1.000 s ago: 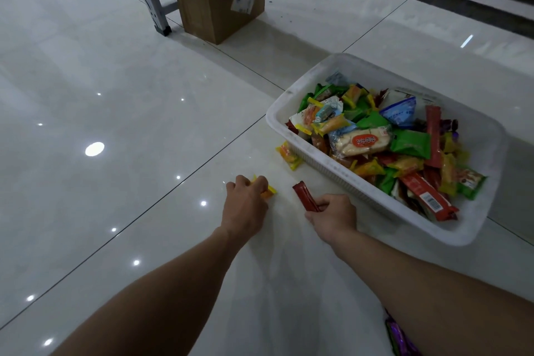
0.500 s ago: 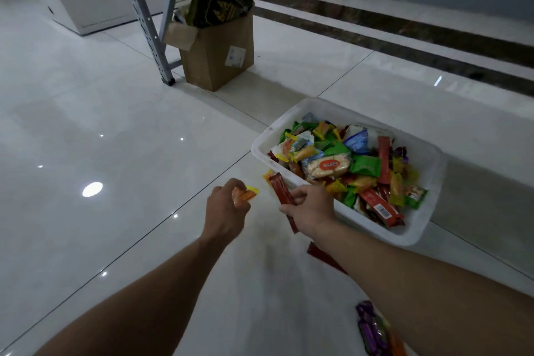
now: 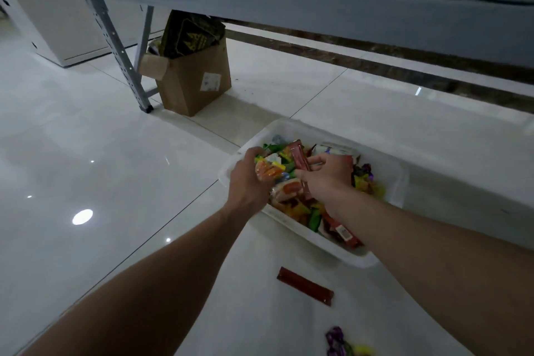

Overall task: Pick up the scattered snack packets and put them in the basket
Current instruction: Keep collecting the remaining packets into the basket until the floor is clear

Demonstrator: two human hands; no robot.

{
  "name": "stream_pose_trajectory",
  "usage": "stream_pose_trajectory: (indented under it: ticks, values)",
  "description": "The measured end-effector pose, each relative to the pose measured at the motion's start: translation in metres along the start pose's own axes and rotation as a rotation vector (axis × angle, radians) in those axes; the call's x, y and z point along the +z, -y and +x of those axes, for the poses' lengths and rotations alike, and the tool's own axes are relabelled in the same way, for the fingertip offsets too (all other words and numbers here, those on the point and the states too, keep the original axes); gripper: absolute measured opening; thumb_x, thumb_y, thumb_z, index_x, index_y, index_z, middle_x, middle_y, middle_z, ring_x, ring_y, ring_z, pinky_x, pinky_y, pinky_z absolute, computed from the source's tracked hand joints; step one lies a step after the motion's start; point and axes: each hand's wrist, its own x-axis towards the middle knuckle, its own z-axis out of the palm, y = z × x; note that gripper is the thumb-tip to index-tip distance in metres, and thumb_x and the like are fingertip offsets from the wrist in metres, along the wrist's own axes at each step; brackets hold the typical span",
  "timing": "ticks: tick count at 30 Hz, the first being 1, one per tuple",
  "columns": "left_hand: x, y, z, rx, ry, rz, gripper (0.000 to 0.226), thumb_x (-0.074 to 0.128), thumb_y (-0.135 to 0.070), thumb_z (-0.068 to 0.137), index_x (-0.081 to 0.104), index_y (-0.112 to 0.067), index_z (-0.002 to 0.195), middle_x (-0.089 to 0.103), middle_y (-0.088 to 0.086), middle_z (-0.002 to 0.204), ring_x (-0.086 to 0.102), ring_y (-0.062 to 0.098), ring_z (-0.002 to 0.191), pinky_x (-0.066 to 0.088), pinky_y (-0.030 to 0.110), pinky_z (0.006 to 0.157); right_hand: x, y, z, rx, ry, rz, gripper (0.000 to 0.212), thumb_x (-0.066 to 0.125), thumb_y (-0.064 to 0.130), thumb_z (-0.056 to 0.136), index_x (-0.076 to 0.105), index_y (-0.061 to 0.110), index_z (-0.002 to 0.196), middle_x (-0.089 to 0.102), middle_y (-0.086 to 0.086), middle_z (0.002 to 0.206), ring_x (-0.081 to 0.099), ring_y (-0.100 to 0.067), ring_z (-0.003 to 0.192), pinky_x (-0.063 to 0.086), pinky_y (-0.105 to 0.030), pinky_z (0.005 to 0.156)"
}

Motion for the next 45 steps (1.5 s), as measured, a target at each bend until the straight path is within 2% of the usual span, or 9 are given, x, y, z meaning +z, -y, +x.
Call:
stream_pose_trajectory:
  ticks: [5, 10, 18, 24, 30, 34, 38, 41, 45]
  values:
    - [0.049, -0.023, 0.038, 0.07, -0.03, 0.123, 0.051, 0.069, -0.015, 0.084, 0.048, -0.025, 0.129, 0.059, 0.005, 0.122, 0.057, 0.023, 0.108, 0.053, 0.041, 0.09, -0.026, -0.007, 0.03, 0.035, -0.052, 0.017, 0.031, 0.08, 0.012, 0.075, 0.058, 0.029, 0.063, 0.065, 0.002, 0.079, 0.067, -0.022, 0.081, 0.058, -0.044, 0.077]
    - [0.071, -0.021, 0.066, 0.065, -0.033, 0.238, 0.051, 0.061, -0.008, 0.088, 0.045, -0.023, 0.134, 0.049, 0.007, 0.134, 0.043, 0.011, 0.104, 0.039, 0.005, 0.07, -0.044, -0.014, 0.057, 0.06, -0.075, 0.01, 0.035, 0.08, 0.007, 0.074, 0.055, 0.028, 0.061, 0.065, 0.0, 0.081, 0.066, -0.023, 0.081, 0.059, -0.044, 0.073]
    - [0.061, 0.009, 0.058, 0.11, -0.052, 0.326, 0.046, 0.067, -0.021, 0.084, 0.054, -0.025, 0.127, 0.055, 0.004, 0.127, 0.049, 0.023, 0.119, 0.042, 0.037, 0.099, -0.024, -0.019, 0.083, 0.045, -0.074, -0.025, 0.026, 0.082, 0.009, 0.073, 0.059, 0.021, 0.075, 0.068, -0.005, 0.096, 0.066, -0.022, 0.087, 0.059, -0.039, 0.078]
    - [0.036, 0.009, 0.041, 0.114, -0.077, 0.276, 0.04, 0.063, -0.019, 0.086, 0.056, -0.022, 0.125, 0.057, 0.004, 0.124, 0.052, 0.022, 0.114, 0.046, 0.039, 0.095, -0.02, -0.018, 0.079, -0.027, -0.124, -0.147, 0.042, 0.078, 0.014, 0.079, 0.059, 0.011, 0.117, 0.058, -0.007, 0.121, 0.057, -0.021, 0.106, 0.044, -0.023, 0.083]
    - [0.009, 0.006, 0.006, 0.091, -0.075, 0.21, 0.039, 0.065, -0.024, 0.088, 0.056, -0.023, 0.126, 0.056, -0.002, 0.119, 0.052, 0.014, 0.107, 0.048, 0.034, 0.091, -0.034, -0.013, 0.041, -0.179, -0.073, -0.283, 0.045, 0.074, 0.021, 0.082, 0.058, 0.014, 0.123, 0.058, -0.004, 0.125, 0.056, -0.021, 0.111, 0.041, -0.023, 0.086]
    - [-0.009, 0.018, -0.026, 0.101, -0.072, 0.244, 0.042, 0.067, -0.022, 0.087, 0.055, -0.021, 0.128, 0.057, 0.002, 0.128, 0.052, 0.02, 0.115, 0.046, 0.037, 0.093, -0.029, -0.019, 0.001, -0.348, 0.066, -0.371, 0.046, 0.073, 0.03, 0.083, 0.058, 0.018, 0.125, 0.06, -0.001, 0.121, 0.056, -0.021, 0.112, 0.048, -0.036, 0.097]
    - [-0.032, 0.04, -0.049, 0.026, -0.127, 0.259, 0.043, 0.068, -0.019, 0.085, 0.056, -0.023, 0.126, 0.058, 0.003, 0.129, 0.054, 0.023, 0.116, 0.046, 0.041, 0.098, -0.015, -0.014, -0.023, -0.36, 0.154, -0.361, 0.054, 0.072, 0.032, 0.083, 0.053, 0.02, 0.132, 0.055, 0.002, 0.132, 0.053, -0.015, 0.119, 0.032, -0.015, 0.097]
    - [-0.046, 0.05, -0.063, -0.015, -0.146, 0.258, 0.047, 0.069, -0.02, 0.084, 0.054, -0.022, 0.129, 0.056, 0.003, 0.133, 0.053, 0.023, 0.119, 0.044, 0.044, 0.101, -0.001, -0.009, -0.036, -0.372, 0.18, -0.305, 0.056, 0.075, 0.029, 0.081, 0.055, 0.015, 0.131, 0.057, -0.001, 0.132, 0.055, -0.018, 0.118, 0.045, -0.031, 0.1]
    - [-0.062, 0.058, -0.073, -0.017, -0.143, 0.286, 0.048, 0.067, -0.022, 0.086, 0.053, -0.023, 0.131, 0.055, 0.002, 0.135, 0.052, 0.021, 0.121, 0.042, 0.039, 0.103, 0.019, -0.011, -0.05, -0.38, 0.201, -0.325, 0.054, 0.076, 0.032, 0.078, 0.058, 0.016, 0.127, 0.06, -0.001, 0.125, 0.057, -0.018, 0.11, 0.05, -0.037, 0.095]
